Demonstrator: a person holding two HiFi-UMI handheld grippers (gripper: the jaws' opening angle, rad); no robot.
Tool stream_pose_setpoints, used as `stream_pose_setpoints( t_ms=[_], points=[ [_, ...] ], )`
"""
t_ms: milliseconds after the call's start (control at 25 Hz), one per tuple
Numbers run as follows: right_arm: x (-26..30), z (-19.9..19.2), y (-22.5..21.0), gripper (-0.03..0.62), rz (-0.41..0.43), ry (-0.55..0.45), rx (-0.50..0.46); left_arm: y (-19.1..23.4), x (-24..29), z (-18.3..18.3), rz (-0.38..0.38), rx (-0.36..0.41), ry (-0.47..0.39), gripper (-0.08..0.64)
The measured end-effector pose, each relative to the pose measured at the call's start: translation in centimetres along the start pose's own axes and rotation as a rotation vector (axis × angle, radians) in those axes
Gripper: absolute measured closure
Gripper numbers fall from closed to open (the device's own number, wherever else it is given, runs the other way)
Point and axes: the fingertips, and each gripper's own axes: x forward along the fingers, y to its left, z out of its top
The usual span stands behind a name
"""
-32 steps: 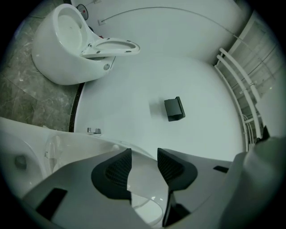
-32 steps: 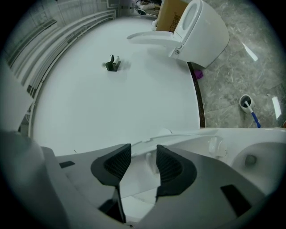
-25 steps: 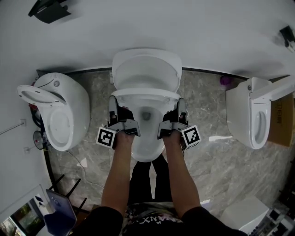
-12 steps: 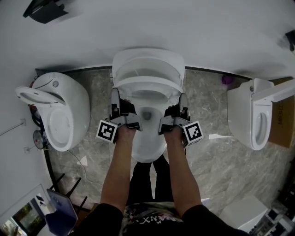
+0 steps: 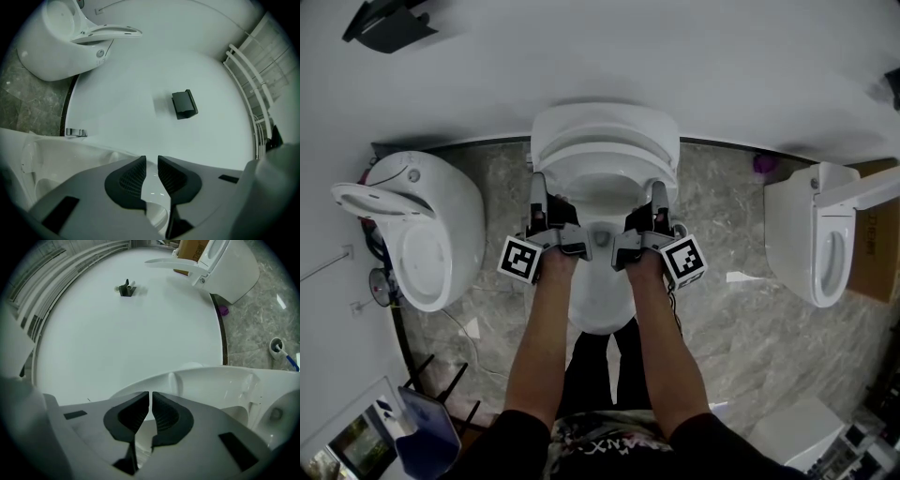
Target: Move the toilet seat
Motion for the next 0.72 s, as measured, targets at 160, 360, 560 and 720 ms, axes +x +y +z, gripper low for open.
stream_pose_setpoints(
  t_ms=[160,360,560,720],
  points=[
    [1.1,-0.2,0.0,0.575,-0.017,0.005,-0.009,0.5,1.1,0.0,0.007,0.012,0.02,0.48],
    [2.2,0.2,0.4,0.583,-0.016,0.003,-0.022,0.8,1.7,-0.3,0.015,0.017,0.032,0.489],
    [2.9,0.3,0.7,0.586,-0.022,0.004,-0.028,0.9,2.1,-0.5,0.017,0.016,0.038,0.489],
    [3.1,0.5,0.5,0.588,-0.028,0.003,-0.026,1.1,2.2,-0.6,0.016,0.024,0.038,0.497]
  ],
)
